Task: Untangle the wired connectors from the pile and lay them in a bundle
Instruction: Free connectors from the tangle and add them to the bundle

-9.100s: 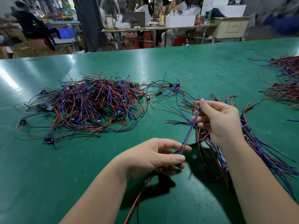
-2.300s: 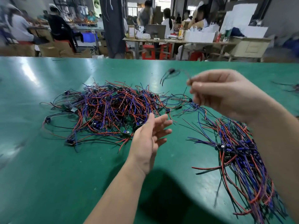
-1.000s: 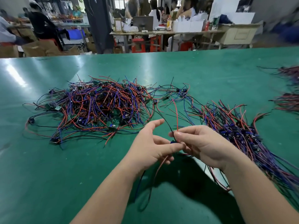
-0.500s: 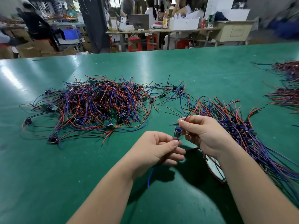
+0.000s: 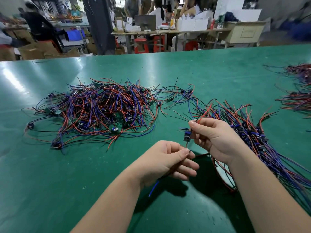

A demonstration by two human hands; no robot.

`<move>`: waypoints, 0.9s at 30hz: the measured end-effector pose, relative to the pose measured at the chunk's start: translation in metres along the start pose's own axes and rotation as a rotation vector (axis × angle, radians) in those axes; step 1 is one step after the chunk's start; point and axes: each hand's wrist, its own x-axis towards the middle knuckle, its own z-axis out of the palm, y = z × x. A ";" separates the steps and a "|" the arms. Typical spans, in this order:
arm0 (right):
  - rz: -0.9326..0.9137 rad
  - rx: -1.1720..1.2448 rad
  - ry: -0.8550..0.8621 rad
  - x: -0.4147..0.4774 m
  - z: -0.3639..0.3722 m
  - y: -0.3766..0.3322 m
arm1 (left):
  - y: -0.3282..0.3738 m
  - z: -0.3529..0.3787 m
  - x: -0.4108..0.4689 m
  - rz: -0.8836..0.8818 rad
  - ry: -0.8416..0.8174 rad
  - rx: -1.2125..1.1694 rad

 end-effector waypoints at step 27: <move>-0.275 -0.411 0.147 0.095 0.028 -0.109 | 0.011 -0.052 0.003 0.367 0.932 0.697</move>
